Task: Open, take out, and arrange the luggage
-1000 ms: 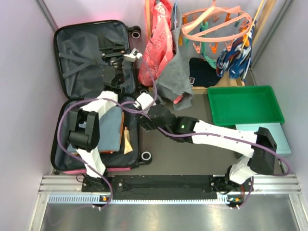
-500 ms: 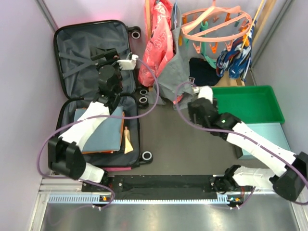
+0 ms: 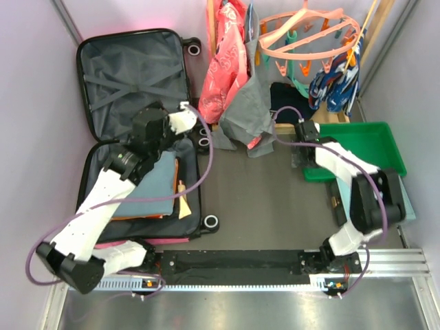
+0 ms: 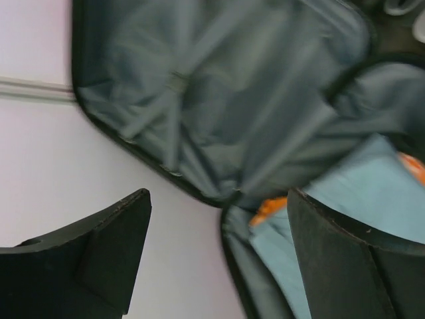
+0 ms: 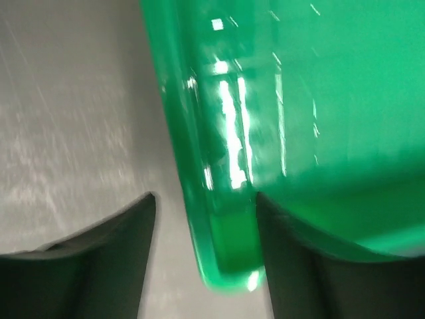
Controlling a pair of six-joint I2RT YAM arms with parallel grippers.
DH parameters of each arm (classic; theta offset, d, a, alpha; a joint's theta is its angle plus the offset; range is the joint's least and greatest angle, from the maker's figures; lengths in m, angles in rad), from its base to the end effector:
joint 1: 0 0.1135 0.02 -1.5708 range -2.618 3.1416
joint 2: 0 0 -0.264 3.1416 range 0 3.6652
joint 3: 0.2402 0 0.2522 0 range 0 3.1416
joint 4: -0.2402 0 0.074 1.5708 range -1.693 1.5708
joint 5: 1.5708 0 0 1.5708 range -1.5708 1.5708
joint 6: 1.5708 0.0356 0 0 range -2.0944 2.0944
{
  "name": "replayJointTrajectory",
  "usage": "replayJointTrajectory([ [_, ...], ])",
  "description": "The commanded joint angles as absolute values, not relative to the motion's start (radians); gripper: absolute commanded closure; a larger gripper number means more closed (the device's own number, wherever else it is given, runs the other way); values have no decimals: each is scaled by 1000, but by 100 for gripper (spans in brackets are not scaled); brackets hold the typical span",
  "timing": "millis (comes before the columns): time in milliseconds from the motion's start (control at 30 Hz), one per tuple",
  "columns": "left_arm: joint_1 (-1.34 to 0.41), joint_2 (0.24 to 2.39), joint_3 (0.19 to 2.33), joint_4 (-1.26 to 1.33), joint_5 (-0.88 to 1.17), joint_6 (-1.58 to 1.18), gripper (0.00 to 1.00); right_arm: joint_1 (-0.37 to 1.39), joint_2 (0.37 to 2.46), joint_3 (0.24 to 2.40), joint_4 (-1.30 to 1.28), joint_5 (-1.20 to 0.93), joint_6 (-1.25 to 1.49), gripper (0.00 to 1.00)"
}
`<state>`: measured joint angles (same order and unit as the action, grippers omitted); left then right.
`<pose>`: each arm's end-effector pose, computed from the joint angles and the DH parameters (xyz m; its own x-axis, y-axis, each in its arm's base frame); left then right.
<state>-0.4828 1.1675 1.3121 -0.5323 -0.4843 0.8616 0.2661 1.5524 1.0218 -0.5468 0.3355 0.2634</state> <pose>0.2272 -0.1004 0.4111 -0.1960 0.8610 -0.4693 0.2731 0.5076 0.8172 0.3000 0.0696 0.2105 -0.8459 0.0243 -0.5328 0.1268 0.9795 -0.1567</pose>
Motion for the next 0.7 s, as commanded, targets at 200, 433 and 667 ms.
replayJointTrajectory([
  [200, -489, 1000, 1174, -888, -79, 522, 23, 290, 1688, 1151, -506, 219, 235, 97],
  [433, -488, 970, 1040, -900, -8, 517, 28, 373, 1519, 1147, -557, 350, 264, 100],
  [667, -489, 928, 914, -888, 17, 522, 28, 386, 1384, 1244, -713, 376, 258, 100],
])
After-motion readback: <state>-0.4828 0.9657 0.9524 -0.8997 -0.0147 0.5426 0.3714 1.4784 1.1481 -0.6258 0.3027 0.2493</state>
